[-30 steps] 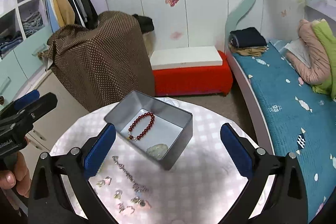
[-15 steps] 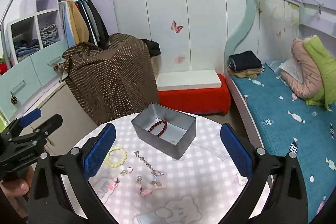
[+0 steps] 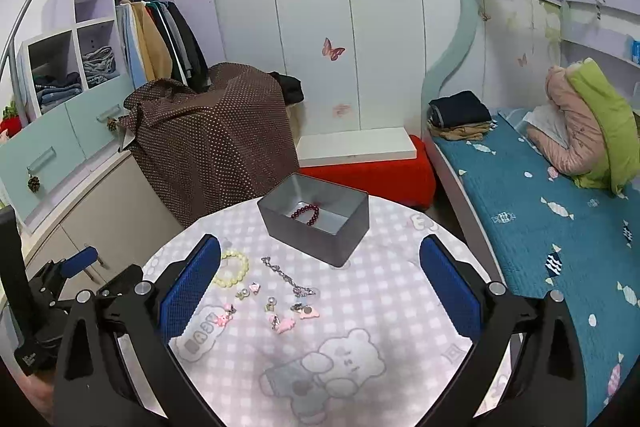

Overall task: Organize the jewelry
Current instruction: 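Withdraw both grippers from the box back over the jewelry, then grasp the pink bunny charm with the left gripper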

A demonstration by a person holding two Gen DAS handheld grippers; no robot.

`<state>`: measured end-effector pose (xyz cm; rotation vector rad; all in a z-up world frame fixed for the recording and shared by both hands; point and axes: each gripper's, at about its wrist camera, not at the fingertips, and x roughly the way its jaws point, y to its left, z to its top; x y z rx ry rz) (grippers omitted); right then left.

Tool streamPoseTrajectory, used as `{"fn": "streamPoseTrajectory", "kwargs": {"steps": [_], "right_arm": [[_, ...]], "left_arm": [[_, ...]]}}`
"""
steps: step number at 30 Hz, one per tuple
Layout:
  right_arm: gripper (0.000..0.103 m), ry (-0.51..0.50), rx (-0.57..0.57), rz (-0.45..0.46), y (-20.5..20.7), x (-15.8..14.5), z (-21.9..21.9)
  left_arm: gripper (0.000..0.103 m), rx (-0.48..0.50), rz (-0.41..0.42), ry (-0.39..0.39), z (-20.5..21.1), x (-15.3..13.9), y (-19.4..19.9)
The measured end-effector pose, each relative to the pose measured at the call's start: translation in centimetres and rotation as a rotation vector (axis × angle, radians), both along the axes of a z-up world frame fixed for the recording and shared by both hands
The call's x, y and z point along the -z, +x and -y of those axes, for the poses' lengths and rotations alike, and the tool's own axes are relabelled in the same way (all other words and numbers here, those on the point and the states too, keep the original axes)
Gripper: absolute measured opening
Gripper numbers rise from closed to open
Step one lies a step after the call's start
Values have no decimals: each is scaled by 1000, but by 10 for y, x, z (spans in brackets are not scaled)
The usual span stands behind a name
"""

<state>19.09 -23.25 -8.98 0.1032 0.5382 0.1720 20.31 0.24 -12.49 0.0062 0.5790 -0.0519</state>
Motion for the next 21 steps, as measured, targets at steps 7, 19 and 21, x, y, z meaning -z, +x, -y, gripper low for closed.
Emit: {"fn": "streamPoseTrajectory", "kwargs": {"steps": [7, 19, 21], "right_arm": [[96, -5, 6, -19, -4, 10, 0], [96, -5, 0, -108, 8, 37, 2], [96, -6, -4, -120, 11, 40, 2]], "left_arm": [[97, 41, -68, 65, 16, 35, 14], [97, 98, -253, 109, 29, 109, 59], [97, 102, -272, 103, 28, 115, 66]]}}
